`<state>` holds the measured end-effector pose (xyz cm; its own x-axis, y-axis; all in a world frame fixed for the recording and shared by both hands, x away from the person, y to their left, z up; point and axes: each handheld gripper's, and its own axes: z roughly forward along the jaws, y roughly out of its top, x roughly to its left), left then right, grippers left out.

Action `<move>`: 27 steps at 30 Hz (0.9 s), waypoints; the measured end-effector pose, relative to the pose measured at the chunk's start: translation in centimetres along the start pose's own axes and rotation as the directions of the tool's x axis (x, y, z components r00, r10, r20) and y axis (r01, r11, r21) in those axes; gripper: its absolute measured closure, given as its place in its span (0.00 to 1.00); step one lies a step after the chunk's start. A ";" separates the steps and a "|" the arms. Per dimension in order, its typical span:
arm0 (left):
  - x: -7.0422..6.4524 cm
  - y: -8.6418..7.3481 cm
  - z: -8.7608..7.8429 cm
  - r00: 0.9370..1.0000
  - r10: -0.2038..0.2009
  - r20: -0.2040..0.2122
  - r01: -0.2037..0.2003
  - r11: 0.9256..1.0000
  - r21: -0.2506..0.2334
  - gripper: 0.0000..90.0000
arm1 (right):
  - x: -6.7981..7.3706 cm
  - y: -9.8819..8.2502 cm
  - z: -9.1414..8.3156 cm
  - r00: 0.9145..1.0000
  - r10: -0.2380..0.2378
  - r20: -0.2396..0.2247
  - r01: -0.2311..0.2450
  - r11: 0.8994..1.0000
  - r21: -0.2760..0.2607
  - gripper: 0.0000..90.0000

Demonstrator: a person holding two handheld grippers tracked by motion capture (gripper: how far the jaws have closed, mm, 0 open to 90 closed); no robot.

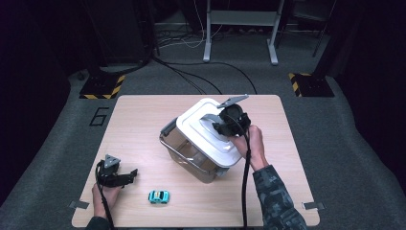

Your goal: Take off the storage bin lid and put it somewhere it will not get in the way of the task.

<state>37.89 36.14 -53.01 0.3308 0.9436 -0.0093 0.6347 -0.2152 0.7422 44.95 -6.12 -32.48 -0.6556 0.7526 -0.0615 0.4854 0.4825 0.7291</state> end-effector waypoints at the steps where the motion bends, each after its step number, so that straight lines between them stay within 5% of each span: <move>1: 0.0 0.0 0.0 1.000 0.000 0.000 0.000 1.000 0.000 0.15 | -0.1 -0.1 -0.1 1.000 0.003 0.004 -0.003 1.000 -0.003 0.74; 13: 0.0 0.0 0.0 1.000 0.000 0.001 0.000 1.000 0.000 0.15 | -3.0 -1.4 -1.8 0.994 0.082 0.072 -0.081 0.997 -0.019 0.74; 27: 0.0 0.0 0.0 1.000 0.000 -0.001 0.000 1.000 -0.001 0.15 | -6.6 -3.5 -2.7 0.970 0.184 0.159 -0.183 0.983 -0.027 0.74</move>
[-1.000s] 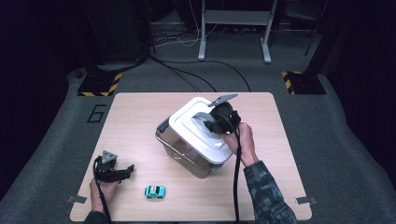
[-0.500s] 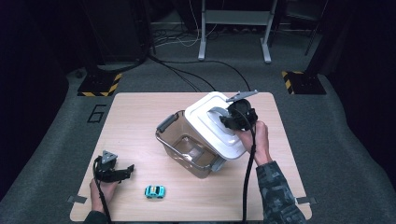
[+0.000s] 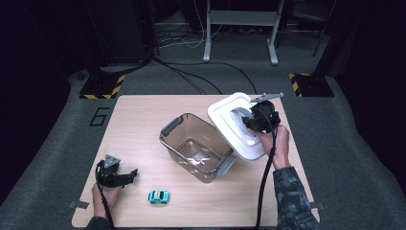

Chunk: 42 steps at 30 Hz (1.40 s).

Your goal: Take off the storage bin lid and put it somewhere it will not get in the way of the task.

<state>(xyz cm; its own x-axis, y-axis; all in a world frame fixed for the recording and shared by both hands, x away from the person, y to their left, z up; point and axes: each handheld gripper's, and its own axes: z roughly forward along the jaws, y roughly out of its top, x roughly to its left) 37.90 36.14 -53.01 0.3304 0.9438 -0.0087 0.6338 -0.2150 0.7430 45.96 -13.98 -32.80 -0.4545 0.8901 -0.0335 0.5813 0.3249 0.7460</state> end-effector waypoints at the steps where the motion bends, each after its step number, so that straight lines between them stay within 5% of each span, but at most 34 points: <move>1: 0.0 0.0 0.0 1.000 0.000 0.000 0.000 1.000 0.000 0.15 | -0.5 -0.2 -0.1 1.000 0.008 0.015 -0.008 1.000 -0.001 0.74; 15: 0.0 0.0 0.0 1.000 -0.001 -0.001 0.001 1.000 0.000 0.15 | -3.7 -2.0 0.3 0.991 0.097 0.098 -0.099 0.995 0.019 0.74; 31: 0.0 0.0 0.0 1.000 -0.002 -0.001 0.002 1.000 0.000 0.15 | -6.5 -4.7 2.8 0.965 0.215 0.153 -0.223 0.974 0.040 0.74; 42: 0.0 0.0 0.0 1.000 -0.002 -0.002 0.002 1.000 0.000 0.15 | -7.3 -6.5 4.9 0.951 0.247 0.184 -0.262 0.963 0.061 0.74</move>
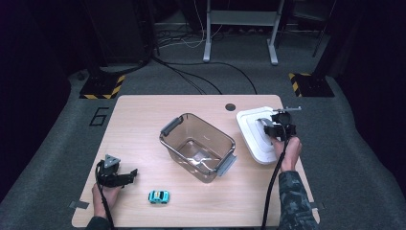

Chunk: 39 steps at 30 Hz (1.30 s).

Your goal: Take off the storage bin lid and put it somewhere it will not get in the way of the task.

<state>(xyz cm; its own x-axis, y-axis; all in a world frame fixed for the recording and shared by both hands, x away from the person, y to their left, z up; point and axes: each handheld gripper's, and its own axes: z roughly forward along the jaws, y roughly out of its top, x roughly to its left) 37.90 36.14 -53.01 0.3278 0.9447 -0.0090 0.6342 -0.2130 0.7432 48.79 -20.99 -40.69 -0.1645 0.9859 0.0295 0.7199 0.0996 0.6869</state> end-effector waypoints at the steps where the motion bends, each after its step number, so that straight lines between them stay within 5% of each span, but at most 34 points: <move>1: 0.0 0.0 0.0 1.000 0.000 0.000 0.000 1.000 0.000 0.15 | 0.0 -0.1 0.2 1.000 0.008 0.003 -0.008 1.000 0.006 0.74; 29: 0.0 0.0 0.0 1.000 0.000 0.000 0.000 1.000 0.000 0.15 | -1.5 -3.6 5.3 0.986 0.160 0.050 -0.162 0.986 0.030 0.74; 39: 0.0 0.0 0.0 1.000 0.000 -0.001 0.000 1.000 0.000 0.15 | -1.5 -4.6 6.4 0.980 0.179 0.090 -0.182 0.983 0.030 0.74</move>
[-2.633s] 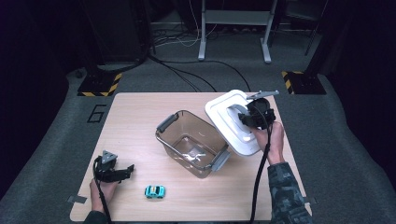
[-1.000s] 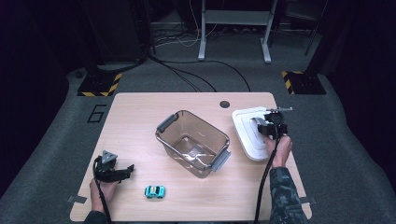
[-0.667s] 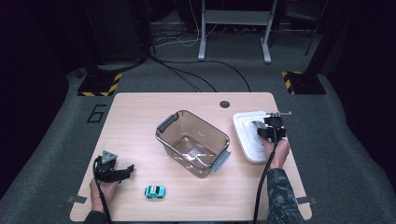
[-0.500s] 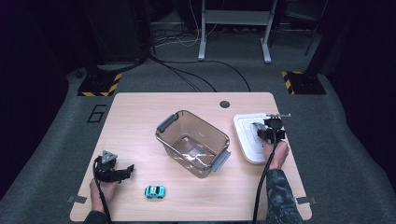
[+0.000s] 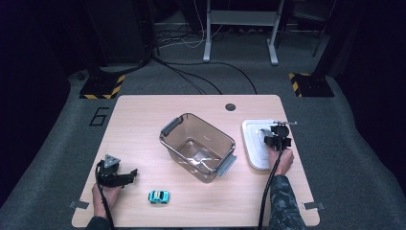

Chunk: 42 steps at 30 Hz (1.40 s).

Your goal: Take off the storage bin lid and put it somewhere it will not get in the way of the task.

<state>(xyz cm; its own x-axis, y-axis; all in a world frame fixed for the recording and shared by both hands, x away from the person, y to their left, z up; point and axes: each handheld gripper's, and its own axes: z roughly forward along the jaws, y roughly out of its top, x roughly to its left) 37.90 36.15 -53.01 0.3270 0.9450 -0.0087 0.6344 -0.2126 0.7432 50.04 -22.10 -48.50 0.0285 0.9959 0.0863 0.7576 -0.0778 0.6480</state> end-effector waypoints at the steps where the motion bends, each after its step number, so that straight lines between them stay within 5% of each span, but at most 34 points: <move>1: 0.0 0.0 0.0 1.000 0.000 0.000 0.000 1.000 0.000 0.15 | 0.0 0.0 0.0 1.000 0.000 0.000 0.000 1.000 0.000 0.74; 13: 0.0 0.0 0.0 1.000 -0.001 -0.002 0.001 1.000 0.000 0.15 | -0.2 -0.4 0.6 1.000 0.003 0.024 -0.003 1.000 -0.003 0.71; 20: 0.0 0.0 0.0 1.000 -0.001 -0.002 0.001 1.000 0.000 0.15 | 0.0 -0.3 -0.5 1.000 -0.016 -0.003 0.016 1.000 -0.022 0.39; 26: 0.0 0.0 -0.1 1.000 0.001 -0.001 -0.001 1.000 0.008 0.15 | 0.3 -0.8 -2.9 0.994 -0.072 -0.078 0.068 0.996 -0.051 0.18; 42: 0.0 0.0 0.0 1.000 -0.007 -0.002 0.007 1.000 0.001 0.15 | 1.4 -4.9 -5.7 0.981 -0.120 -0.152 0.112 0.992 -0.060 0.00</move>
<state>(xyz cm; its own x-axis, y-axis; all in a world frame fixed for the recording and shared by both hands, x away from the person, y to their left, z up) 37.89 36.11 -52.98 0.3207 0.9471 -0.0125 0.6376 -0.2061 0.7423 42.67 -20.63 -47.26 -0.1618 0.9793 0.1217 0.7157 0.0316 0.6977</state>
